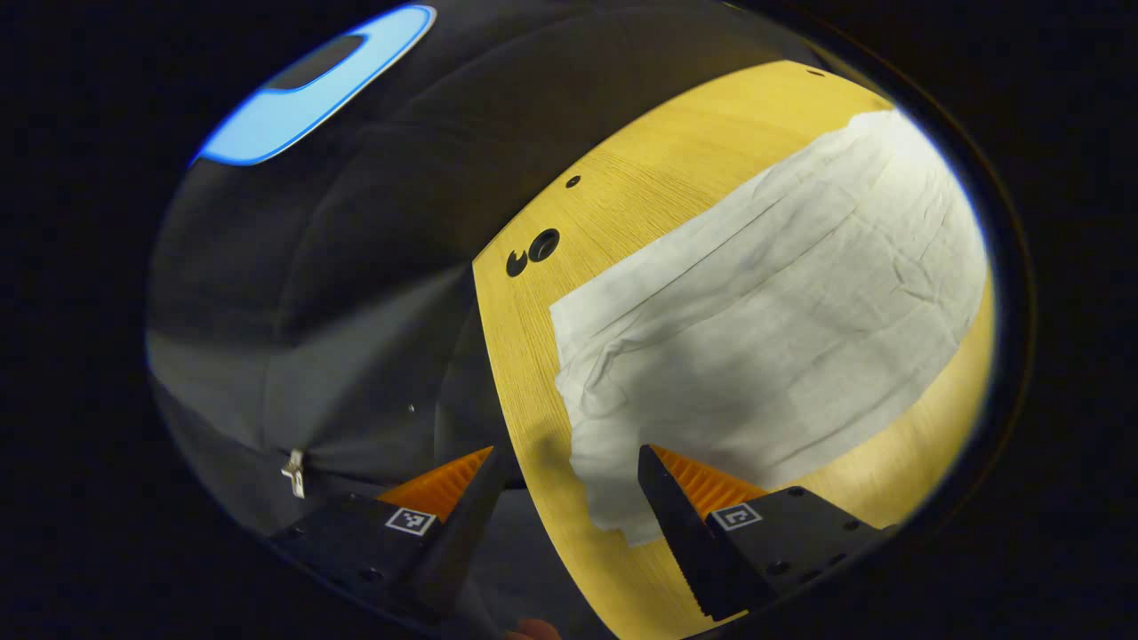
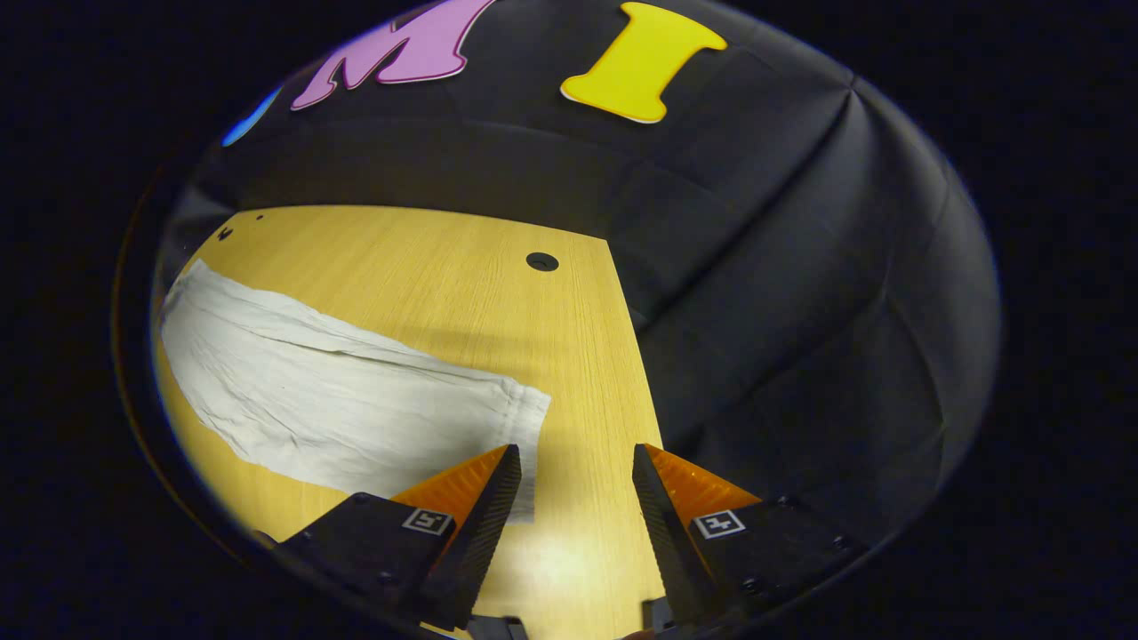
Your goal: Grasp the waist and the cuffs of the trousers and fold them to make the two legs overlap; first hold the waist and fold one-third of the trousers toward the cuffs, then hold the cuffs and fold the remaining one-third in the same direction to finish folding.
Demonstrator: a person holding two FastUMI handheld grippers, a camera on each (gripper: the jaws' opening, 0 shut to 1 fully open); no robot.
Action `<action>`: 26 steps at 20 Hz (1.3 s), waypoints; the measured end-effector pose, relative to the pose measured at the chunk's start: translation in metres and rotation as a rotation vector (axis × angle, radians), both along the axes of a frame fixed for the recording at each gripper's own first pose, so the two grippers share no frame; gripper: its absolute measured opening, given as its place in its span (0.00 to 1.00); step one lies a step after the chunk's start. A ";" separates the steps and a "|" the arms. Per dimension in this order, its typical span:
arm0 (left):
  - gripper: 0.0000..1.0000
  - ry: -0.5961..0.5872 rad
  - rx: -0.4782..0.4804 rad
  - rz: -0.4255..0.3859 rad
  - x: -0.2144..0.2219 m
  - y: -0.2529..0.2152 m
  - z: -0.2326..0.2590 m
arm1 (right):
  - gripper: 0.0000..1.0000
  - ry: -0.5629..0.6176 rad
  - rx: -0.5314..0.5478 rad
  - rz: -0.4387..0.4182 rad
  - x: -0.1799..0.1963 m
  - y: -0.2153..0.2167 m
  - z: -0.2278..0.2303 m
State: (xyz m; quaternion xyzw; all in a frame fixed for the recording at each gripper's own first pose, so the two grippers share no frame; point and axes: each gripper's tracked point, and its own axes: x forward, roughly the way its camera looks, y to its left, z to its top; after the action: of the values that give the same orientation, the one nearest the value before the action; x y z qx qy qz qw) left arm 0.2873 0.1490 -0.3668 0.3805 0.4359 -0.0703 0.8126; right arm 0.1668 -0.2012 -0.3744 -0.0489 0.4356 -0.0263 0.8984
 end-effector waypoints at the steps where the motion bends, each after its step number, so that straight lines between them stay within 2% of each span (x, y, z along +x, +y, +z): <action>1: 0.96 -0.001 -0.015 0.030 -0.013 0.003 0.004 | 0.83 0.008 0.049 -0.052 -0.012 0.003 0.002; 3: 0.96 -0.029 -0.025 0.070 -0.031 0.010 0.017 | 0.82 0.008 0.111 -0.151 -0.034 0.006 -0.001; 5: 0.96 -0.075 -0.037 0.103 -0.046 0.014 0.029 | 0.82 0.014 0.230 -0.257 -0.053 0.023 -0.006; 7: 0.96 -0.113 -0.066 0.151 -0.057 0.011 0.037 | 0.83 0.030 0.348 -0.365 -0.062 0.042 -0.022; 9: 0.96 -0.146 -0.116 0.194 -0.064 0.007 0.042 | 0.83 0.029 0.415 -0.437 -0.066 0.062 -0.036; 13: 0.96 -0.204 -0.276 0.269 -0.076 -0.015 0.049 | 0.83 0.025 0.527 -0.563 -0.058 0.073 -0.065; 16: 0.97 -0.254 -0.374 0.270 -0.077 -0.031 0.051 | 0.83 -0.049 0.731 -0.732 -0.038 0.084 -0.072; 19: 0.96 -0.248 -0.406 0.275 -0.085 -0.042 0.045 | 0.83 -0.134 0.875 -0.982 -0.027 0.063 -0.084; 20: 0.97 -0.248 -0.406 0.273 -0.085 -0.045 0.044 | 0.79 -0.173 0.930 -1.061 -0.020 0.055 -0.085; 22: 0.97 -0.242 -0.417 0.276 -0.085 -0.050 0.043 | 0.78 -0.211 0.964 -1.120 -0.009 0.048 -0.092; 23: 0.96 -0.236 -0.423 0.283 -0.085 -0.051 0.040 | 0.78 -0.217 0.959 -1.118 -0.008 0.049 -0.095; 25: 0.96 -0.224 -0.449 0.308 -0.085 -0.056 0.033 | 0.65 -0.220 0.912 -1.094 -0.020 0.046 -0.100; 26: 0.97 -0.222 -0.470 0.325 -0.085 -0.059 0.028 | 0.42 -0.235 0.890 -1.076 -0.020 0.044 -0.101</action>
State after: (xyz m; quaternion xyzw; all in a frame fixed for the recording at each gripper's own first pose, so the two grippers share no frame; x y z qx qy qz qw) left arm 0.2027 0.0897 -0.3389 0.1129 0.3714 0.0035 0.9216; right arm 0.1467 -0.1569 -0.4758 0.5483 0.2688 -0.2913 0.7364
